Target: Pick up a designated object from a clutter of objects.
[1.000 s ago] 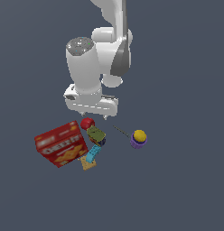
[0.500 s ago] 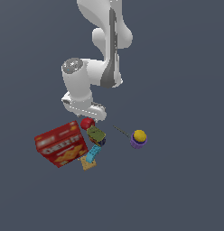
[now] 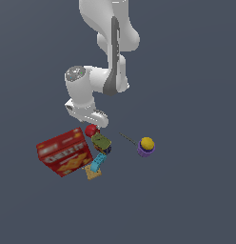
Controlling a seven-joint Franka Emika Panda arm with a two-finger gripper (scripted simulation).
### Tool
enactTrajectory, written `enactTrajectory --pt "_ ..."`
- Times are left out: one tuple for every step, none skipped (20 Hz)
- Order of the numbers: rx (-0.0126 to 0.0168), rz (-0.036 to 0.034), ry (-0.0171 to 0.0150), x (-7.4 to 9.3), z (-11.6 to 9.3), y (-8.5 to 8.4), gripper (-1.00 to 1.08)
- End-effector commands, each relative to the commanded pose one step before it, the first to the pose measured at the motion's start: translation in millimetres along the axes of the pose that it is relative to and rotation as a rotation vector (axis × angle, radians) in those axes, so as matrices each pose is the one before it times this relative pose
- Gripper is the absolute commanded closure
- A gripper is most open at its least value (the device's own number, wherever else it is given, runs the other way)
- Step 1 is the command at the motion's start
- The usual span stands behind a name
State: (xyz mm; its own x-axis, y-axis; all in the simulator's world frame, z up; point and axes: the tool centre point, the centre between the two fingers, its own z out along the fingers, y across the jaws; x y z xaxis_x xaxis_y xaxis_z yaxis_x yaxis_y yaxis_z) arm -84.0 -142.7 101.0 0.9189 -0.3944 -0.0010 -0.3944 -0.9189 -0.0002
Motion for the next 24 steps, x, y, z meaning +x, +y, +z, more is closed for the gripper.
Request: enactTrajectory --pt "-0.00002 0.00004 0.00001 -0.02 0.03 0.02 -0.92" --pt "0.00000 0.00000 0.00000 -0.02 0.30 0.00 -0.92" --pt "0.00000 0.00000 0.00000 -0.05 0.90 0.00 -0.92" --pt "0.00000 0.00000 0.00000 -0.08 1.49 0.01 -0.92" --pt "-0.00019 0.00044 0.00010 -0.10 2.04 0.20 -0.92" --pt "0.00000 0.00000 0.00000 -0.14 2.66 0.01 -0.92" --pt "0.00000 0.00000 0.00000 -0.16 3.23 0.02 -0.92" --pt "-0.00021 0.00042 0.00012 -0.16 3.73 0.20 -0.92" --pt "-0.00020 0.00043 0.00012 -0.16 4.27 0.20 -0.92" --pt "0.00000 0.00000 0.00000 -0.17 4.84 0.01 -0.92" --pt "-0.00015 0.00044 0.00014 -0.13 5.12 0.19 -0.92" --pt "-0.00009 0.00046 0.00015 -0.09 4.65 0.19 -0.92" --pt "0.00000 0.00000 0.00000 -0.06 4.13 -0.04 -0.92" --pt "0.00000 0.00000 0.00000 -0.04 3.55 -0.05 -0.92" --pt "0.00019 0.00043 0.00012 0.00 2.91 0.16 -0.92" --pt "0.00000 0.00000 0.00000 0.00 2.43 -0.05 -0.92" --pt "0.00000 0.00000 0.00000 0.00 1.88 -0.05 -0.92" --pt "0.00000 0.00000 0.00000 0.00 1.34 -0.04 -0.92" --pt "0.00000 0.00000 0.00000 0.00 0.80 -0.02 -0.92" --pt "0.00000 0.00000 0.00000 0.00 0.27 -0.01 -0.92" --pt "0.00000 0.00000 0.00000 0.00 0.00 0.00 1.08" --pt "0.00000 0.00000 0.00000 0.00 0.00 0.00 1.08" --pt "0.00000 0.00000 0.00000 0.00 0.00 0.00 1.08" --pt "0.00000 0.00000 0.00000 0.00 0.00 0.00 1.08"
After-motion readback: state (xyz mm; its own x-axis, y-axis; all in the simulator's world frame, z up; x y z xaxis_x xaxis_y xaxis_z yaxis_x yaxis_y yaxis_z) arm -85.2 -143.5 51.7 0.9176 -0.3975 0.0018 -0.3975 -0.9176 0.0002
